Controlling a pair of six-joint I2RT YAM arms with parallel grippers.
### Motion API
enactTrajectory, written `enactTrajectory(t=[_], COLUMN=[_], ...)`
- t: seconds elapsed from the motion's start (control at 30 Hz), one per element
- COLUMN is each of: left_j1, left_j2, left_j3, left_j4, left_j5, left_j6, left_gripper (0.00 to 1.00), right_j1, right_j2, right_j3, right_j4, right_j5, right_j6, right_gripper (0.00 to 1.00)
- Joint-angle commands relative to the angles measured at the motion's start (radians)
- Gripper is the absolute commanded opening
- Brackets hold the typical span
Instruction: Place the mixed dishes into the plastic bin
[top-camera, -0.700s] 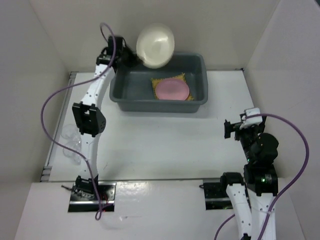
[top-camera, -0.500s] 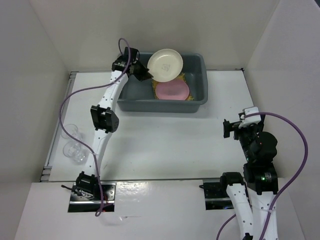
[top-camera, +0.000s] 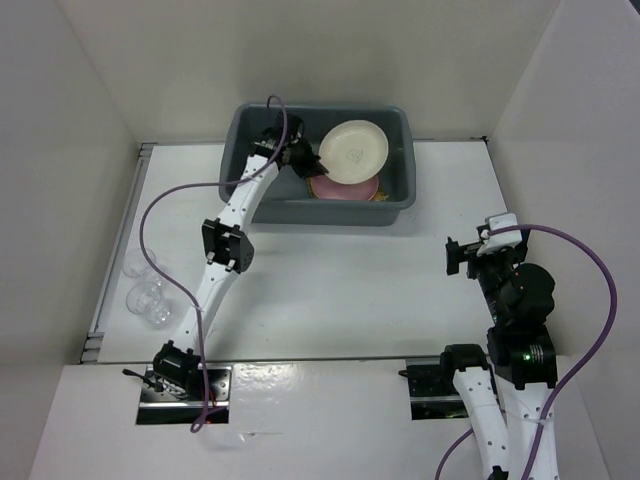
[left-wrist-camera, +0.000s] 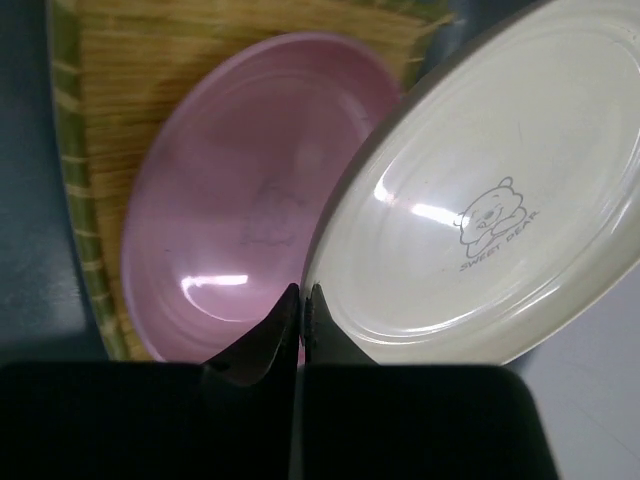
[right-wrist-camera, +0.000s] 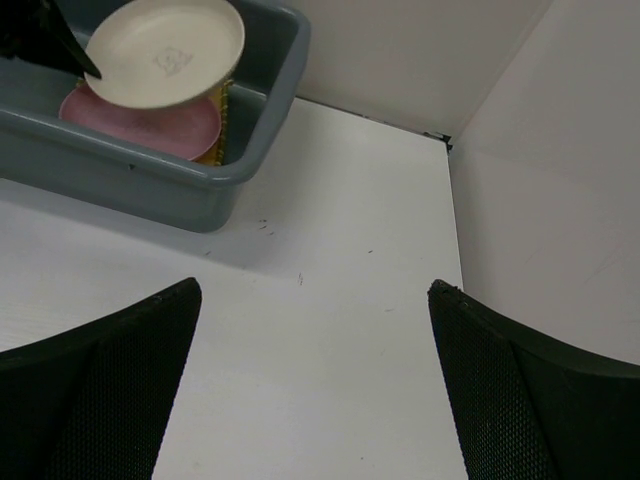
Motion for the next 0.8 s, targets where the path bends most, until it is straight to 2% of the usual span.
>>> enactTrajectory(t=[0.0,0.2,0.33,0.37,0.47,0.5,0.53,0.57,0.6,0.67,0.7,0.77], left_j1=[0.006,0.006,0.015,0.024,0.024,0.024,0.024,0.024,0.024,0.046,0.046,0.066], left_j2=[0.034,0.066,0.076,0.076,0.050,0.018,-0.004,-0.050,-0.075,-0.160,-0.193,-0.300], left_j3=[0.019,0.019,0.019,0.019,0.019,0.019,0.019,0.019,0.019,0.019,0.019,0.019], left_j4=[-0.034,-0.106,-0.117,-0.117,-0.082,-0.069,-0.057,-0.039,-0.029,-0.029,-0.029,-0.098], left_j5=[-0.019,-0.053,-0.053,-0.039,0.014,0.014,0.014,0.014,0.030,0.039,0.039,-0.008], left_j6=[0.030,0.069,0.080,0.080,0.090,0.100,0.100,0.100,0.100,0.109,0.130,0.168], left_gripper=[0.02,0.06,0.19,0.29,0.46,0.59,0.67,0.70,0.82,0.83,1.00,1.00], right_j1=[0.011,0.011,0.011,0.011,0.011,0.011,0.011,0.011,0.022,0.022,0.022,0.022], right_j2=[0.006,0.006,0.006,0.006,0.006,0.006,0.006,0.006,0.006,0.025,0.025,0.025], right_j3=[-0.004,-0.004,-0.004,-0.004,-0.004,-0.004,-0.004,-0.004,-0.004,-0.004,-0.004,-0.004], right_j4=[0.059,0.059,0.059,0.059,0.059,0.059,0.059,0.059,0.059,0.059,0.068,0.068], right_j5=[0.016,0.026,0.026,0.026,0.026,0.026,0.026,0.026,0.026,0.036,0.036,0.055], right_j6=[0.014,0.014,0.023,0.023,0.023,0.023,0.023,0.023,0.023,0.023,0.023,0.023], right_gripper=[0.99,0.99,0.99,0.99,0.99,0.99,0.99,0.99,0.99,0.99,0.99,0.99])
